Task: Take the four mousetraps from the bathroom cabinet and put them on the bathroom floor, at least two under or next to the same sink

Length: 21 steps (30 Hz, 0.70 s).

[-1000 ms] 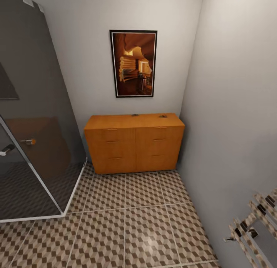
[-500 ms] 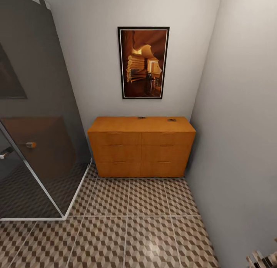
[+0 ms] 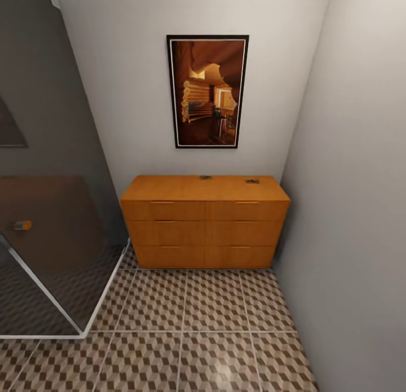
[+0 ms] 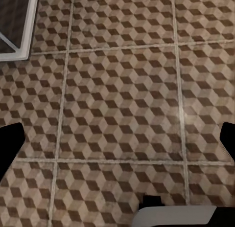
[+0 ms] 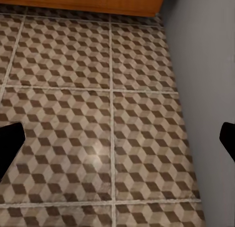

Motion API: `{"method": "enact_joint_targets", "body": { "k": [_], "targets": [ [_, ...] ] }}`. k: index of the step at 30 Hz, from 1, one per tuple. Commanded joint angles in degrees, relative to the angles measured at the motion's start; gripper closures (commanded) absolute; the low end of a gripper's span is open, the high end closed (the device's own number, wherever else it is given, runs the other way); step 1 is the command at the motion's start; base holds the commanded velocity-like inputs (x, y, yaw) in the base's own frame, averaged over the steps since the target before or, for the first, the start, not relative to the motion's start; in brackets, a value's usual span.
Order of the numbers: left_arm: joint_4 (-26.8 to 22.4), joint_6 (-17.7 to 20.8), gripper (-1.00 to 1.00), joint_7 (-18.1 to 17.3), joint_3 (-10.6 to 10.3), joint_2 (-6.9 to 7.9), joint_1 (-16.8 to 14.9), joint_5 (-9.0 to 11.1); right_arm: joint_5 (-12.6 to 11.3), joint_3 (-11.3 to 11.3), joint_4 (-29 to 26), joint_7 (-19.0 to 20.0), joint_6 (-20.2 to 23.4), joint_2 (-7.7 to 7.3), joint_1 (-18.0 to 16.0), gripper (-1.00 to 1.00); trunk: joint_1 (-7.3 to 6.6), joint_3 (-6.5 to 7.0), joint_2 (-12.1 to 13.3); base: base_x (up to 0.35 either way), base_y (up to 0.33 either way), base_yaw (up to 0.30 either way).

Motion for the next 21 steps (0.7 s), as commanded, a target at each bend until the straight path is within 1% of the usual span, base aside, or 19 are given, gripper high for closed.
{"method": "enact_joint_targets", "body": {
  "k": [1,21],
  "targets": [
    [0.21,-0.33,-1.0,0.06,-0.5,-0.02,-0.1,0.43,-0.59,0.5,0.01,-0.03,-0.17,-0.02,-0.04,-1.0,0.06,-0.12,-0.11,0.276,-0.023,0.0],
    [0.21,-0.33,-1.0,-0.01,-0.5,-0.02,-0.08,0.43,-0.56,0.5,0.01,0.02,-0.18,-0.02,-0.04,-1.0,0.06,-0.11,-0.11,0.276,-0.003,-0.002]
  ]
}}
